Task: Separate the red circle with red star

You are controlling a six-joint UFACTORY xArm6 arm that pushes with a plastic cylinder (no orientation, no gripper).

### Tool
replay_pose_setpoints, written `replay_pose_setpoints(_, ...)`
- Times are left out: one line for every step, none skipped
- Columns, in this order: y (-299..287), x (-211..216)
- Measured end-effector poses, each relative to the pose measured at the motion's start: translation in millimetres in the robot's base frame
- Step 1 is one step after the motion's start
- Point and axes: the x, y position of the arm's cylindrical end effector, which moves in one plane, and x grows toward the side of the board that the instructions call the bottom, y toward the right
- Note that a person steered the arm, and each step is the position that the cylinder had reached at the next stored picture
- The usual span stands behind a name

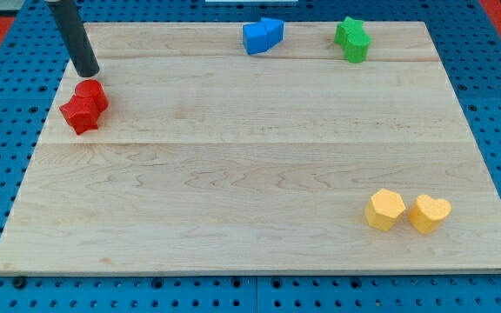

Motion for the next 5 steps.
replay_pose_setpoints(-51, 3)
replay_pose_setpoints(-45, 19)
replay_pose_setpoints(-34, 56)
replay_pose_setpoints(0, 72)
replay_pose_setpoints(57, 72)
